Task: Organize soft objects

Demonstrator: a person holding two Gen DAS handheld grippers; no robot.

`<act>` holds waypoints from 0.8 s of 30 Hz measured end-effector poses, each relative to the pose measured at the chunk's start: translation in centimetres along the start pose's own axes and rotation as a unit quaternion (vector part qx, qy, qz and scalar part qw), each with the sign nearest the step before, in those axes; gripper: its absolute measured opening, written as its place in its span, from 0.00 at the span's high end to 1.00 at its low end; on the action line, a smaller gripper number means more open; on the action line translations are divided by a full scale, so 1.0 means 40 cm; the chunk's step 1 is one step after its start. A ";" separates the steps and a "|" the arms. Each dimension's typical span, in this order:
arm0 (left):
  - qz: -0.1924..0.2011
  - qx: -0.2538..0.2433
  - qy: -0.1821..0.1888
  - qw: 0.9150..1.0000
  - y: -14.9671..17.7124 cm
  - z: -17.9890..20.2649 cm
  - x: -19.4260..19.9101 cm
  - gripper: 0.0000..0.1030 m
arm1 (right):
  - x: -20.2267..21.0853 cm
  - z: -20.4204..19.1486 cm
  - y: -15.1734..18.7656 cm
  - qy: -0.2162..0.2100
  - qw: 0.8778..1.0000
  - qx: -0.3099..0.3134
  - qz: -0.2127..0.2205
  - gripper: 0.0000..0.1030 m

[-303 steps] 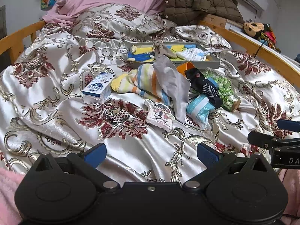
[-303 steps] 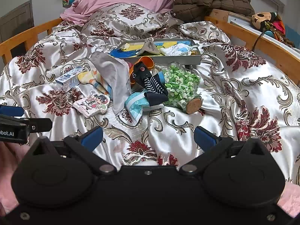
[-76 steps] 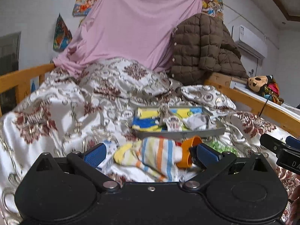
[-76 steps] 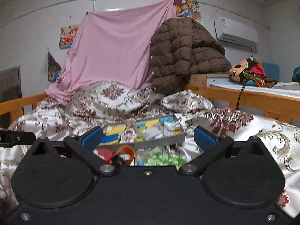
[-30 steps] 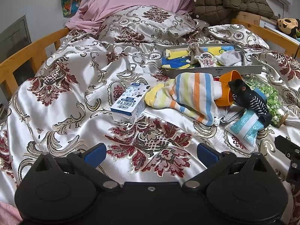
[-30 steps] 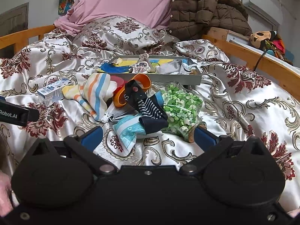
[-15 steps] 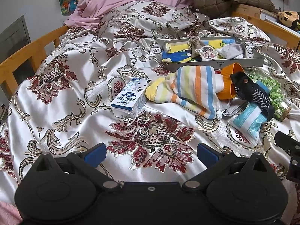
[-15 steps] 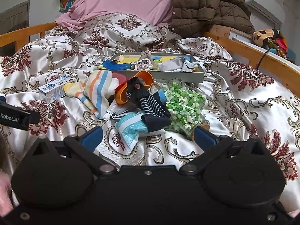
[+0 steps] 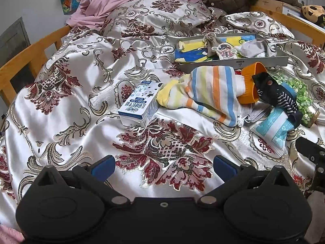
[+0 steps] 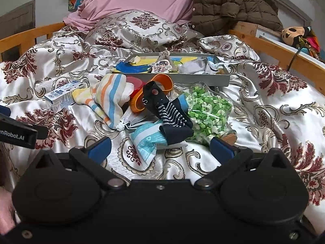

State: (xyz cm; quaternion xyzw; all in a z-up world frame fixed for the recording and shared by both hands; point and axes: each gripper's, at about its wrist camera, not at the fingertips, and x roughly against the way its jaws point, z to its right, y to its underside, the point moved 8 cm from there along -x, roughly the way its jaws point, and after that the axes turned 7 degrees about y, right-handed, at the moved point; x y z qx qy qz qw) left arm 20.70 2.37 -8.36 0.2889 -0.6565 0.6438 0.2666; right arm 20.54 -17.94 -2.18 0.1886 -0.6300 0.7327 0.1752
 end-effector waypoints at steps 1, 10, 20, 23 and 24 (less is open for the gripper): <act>-0.001 -0.001 -0.001 1.000 -0.001 -0.001 -0.003 0.01 | -0.005 0.000 -0.003 -0.003 1.000 0.000 0.000 0.01; -0.002 -0.009 -0.006 1.000 -0.020 -0.007 -0.026 0.01 | -0.050 0.010 -0.031 -0.017 1.000 -0.003 0.005 0.01; 0.019 -0.029 0.013 0.999 -0.051 0.013 -0.034 0.01 | -0.069 -0.003 -0.055 -0.029 0.999 0.006 0.015 0.01; 0.041 -0.047 0.016 0.998 -0.076 0.024 -0.036 0.01 | -0.075 -0.007 -0.063 -0.027 0.999 0.018 0.023 0.01; 0.051 -0.057 0.019 0.997 -0.088 0.030 -0.038 0.01 | -0.077 -0.009 -0.066 -0.026 0.999 0.023 0.026 0.01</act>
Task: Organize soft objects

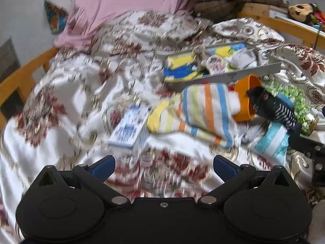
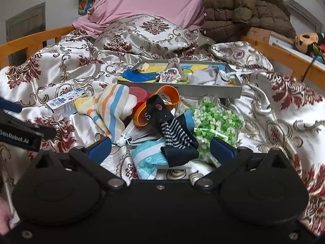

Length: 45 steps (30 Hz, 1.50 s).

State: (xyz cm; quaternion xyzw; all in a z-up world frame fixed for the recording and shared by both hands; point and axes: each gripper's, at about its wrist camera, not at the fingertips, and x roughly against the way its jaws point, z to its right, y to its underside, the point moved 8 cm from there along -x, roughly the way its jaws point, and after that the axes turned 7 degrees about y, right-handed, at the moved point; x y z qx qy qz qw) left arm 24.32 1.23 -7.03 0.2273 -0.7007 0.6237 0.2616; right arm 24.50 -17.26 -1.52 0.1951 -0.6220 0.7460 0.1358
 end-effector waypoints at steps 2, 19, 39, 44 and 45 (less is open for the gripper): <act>0.015 -0.014 0.009 1.000 -0.023 0.007 -0.008 0.01 | -0.013 -0.003 -0.006 0.003 1.000 0.011 0.003 0.01; 0.071 -0.028 0.137 0.988 -0.138 0.084 -0.178 0.03 | -0.122 0.012 -0.042 0.003 0.999 0.042 0.020 0.01; 0.037 0.001 0.182 0.983 -0.119 0.081 -0.250 0.35 | -0.204 -0.051 -0.038 0.012 0.993 0.113 0.038 0.48; 0.030 0.018 0.186 0.982 -0.116 0.071 -0.254 0.50 | -0.204 -0.063 -0.035 0.015 0.991 0.127 0.043 0.63; 0.029 0.023 0.186 0.982 -0.116 0.068 -0.253 0.54 | -0.203 -0.063 -0.035 0.015 0.991 0.129 0.043 0.66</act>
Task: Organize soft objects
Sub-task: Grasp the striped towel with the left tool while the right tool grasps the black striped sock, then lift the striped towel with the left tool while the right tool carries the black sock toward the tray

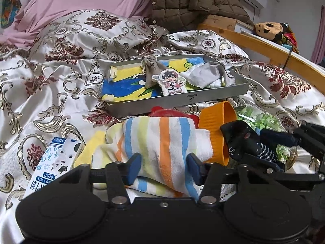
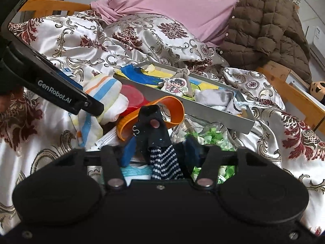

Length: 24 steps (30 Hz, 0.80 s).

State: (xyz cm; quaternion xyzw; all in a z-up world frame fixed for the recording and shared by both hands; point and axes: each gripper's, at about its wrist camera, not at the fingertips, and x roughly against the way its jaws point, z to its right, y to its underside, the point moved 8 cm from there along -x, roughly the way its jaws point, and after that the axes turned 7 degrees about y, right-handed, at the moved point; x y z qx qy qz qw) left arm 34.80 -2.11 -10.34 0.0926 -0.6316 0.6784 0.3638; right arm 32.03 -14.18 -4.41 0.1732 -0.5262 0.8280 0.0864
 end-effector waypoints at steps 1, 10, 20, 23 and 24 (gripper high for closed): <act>0.000 0.004 0.000 1.000 -0.001 -0.003 0.001 0.56 | 0.000 0.001 0.001 0.000 1.000 0.003 0.000 0.66; 0.008 0.037 -0.006 0.999 0.001 0.000 0.021 0.87 | -0.003 -0.004 0.011 -0.001 1.000 0.030 -0.001 0.76; 0.015 0.061 -0.013 0.998 0.004 0.022 0.081 0.93 | -0.001 0.001 0.013 0.008 0.999 0.042 0.005 0.96; 0.018 0.067 -0.014 0.997 0.005 0.026 0.100 0.94 | 0.004 0.003 0.010 0.013 0.999 0.047 0.012 0.98; 0.018 0.069 -0.015 0.997 0.005 0.026 0.106 0.94 | 0.007 0.005 0.007 0.016 0.999 0.047 0.015 0.99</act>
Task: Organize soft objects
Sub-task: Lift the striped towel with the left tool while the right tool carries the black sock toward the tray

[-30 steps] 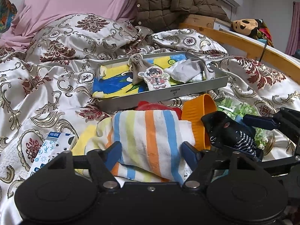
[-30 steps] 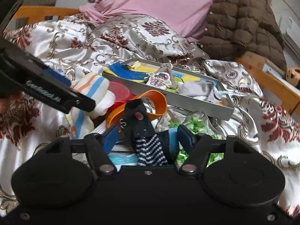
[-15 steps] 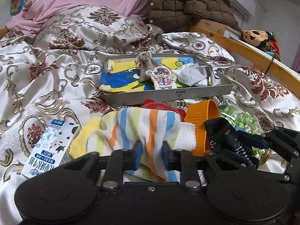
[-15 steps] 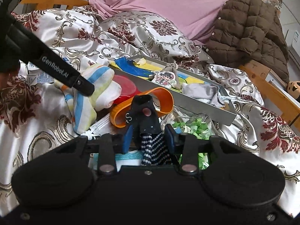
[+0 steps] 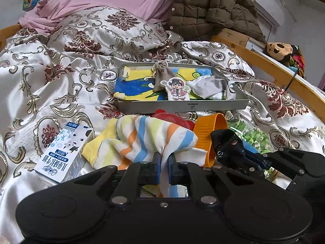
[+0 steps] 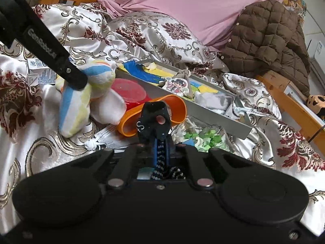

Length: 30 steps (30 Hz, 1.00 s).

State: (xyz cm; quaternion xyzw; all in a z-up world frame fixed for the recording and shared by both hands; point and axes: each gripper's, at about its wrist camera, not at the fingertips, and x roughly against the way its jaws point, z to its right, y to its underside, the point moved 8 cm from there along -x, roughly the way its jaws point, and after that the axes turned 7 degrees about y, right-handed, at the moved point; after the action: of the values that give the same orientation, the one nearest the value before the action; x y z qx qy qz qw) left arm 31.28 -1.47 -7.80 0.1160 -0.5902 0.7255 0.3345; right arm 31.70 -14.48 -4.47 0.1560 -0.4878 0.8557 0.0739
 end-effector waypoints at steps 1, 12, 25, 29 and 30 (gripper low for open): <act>0.000 0.002 -0.001 1.000 0.000 0.001 0.006 0.94 | 0.003 0.004 -0.002 0.002 1.000 0.001 0.003 1.00; 0.030 0.029 0.018 0.999 -0.028 0.014 0.089 0.94 | 0.030 0.048 -0.021 0.040 0.999 -0.008 0.035 1.00; 0.111 -0.009 0.090 0.990 -0.126 0.058 0.138 0.94 | 0.083 0.094 -0.061 0.063 0.990 -0.055 0.110 1.00; 0.131 -0.028 0.103 0.986 -0.184 0.072 0.119 0.94 | 0.091 0.114 -0.074 0.066 0.987 -0.074 0.126 1.00; 0.135 -0.029 0.106 0.985 -0.201 0.076 0.109 0.94 | 0.089 0.119 -0.077 0.065 0.987 -0.079 0.126 1.00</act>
State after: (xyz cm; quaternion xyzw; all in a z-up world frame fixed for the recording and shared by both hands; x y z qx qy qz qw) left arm 32.32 -2.14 1.75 -0.0522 -0.5825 0.7546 0.2975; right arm 30.12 -17.10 1.50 0.0312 -0.5639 0.8252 0.0085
